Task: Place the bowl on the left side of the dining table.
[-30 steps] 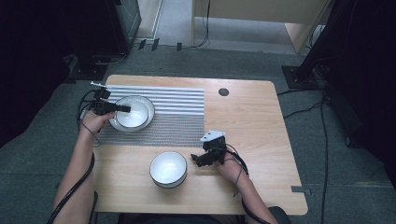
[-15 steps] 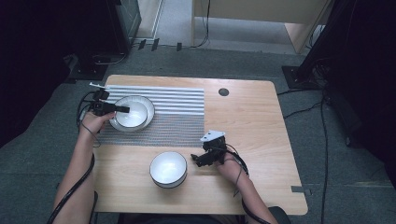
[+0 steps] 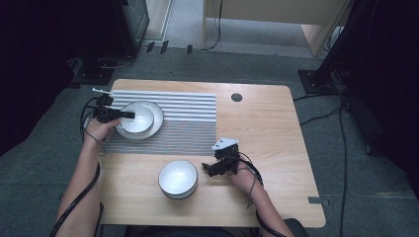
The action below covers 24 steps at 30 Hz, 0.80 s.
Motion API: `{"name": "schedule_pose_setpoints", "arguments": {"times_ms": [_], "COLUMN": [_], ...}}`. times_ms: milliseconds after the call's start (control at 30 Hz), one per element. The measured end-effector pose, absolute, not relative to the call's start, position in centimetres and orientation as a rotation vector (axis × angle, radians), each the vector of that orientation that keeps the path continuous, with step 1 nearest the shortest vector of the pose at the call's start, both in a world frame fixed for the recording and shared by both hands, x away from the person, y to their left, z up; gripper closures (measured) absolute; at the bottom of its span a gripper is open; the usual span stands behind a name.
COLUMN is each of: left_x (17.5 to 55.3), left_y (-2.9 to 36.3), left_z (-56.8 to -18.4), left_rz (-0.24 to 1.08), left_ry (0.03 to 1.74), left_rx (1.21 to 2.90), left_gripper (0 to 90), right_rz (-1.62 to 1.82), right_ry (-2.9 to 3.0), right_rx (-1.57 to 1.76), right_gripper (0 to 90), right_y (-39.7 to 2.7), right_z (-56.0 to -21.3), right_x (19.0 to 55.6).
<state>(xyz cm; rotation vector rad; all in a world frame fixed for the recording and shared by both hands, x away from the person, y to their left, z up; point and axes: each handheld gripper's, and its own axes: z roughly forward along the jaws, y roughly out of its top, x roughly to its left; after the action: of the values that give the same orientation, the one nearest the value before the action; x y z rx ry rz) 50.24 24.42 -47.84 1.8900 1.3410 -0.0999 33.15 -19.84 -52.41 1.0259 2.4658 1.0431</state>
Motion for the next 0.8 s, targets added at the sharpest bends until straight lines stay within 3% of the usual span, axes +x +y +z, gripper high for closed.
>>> {"name": "schedule_pose_setpoints", "arguments": {"times_ms": [567, 667, 800], "left_x": [50.29, 50.24, 50.33], "left_y": [24.71, 24.74, 24.53], "left_z": [-47.69, -47.66, -47.81], "left_rz": [-0.059, -0.043, -0.092], "left_ry": [1.385, 1.382, 1.376], "left_rx": [1.881, 1.888, 1.873], "left_gripper": [75.7, 71.7, 56.0], "right_rz": [1.044, 1.042, 1.043], "right_ry": [2.471, 2.472, 2.472], "right_rx": [1.021, 1.02, 1.02], "right_gripper": [0.0, 0.0, 0.0], "right_y": [-19.83, -19.84, -19.84], "right_z": [-52.42, -52.41, -52.41], "right_x": [33.06, 33.06, 33.06]}}
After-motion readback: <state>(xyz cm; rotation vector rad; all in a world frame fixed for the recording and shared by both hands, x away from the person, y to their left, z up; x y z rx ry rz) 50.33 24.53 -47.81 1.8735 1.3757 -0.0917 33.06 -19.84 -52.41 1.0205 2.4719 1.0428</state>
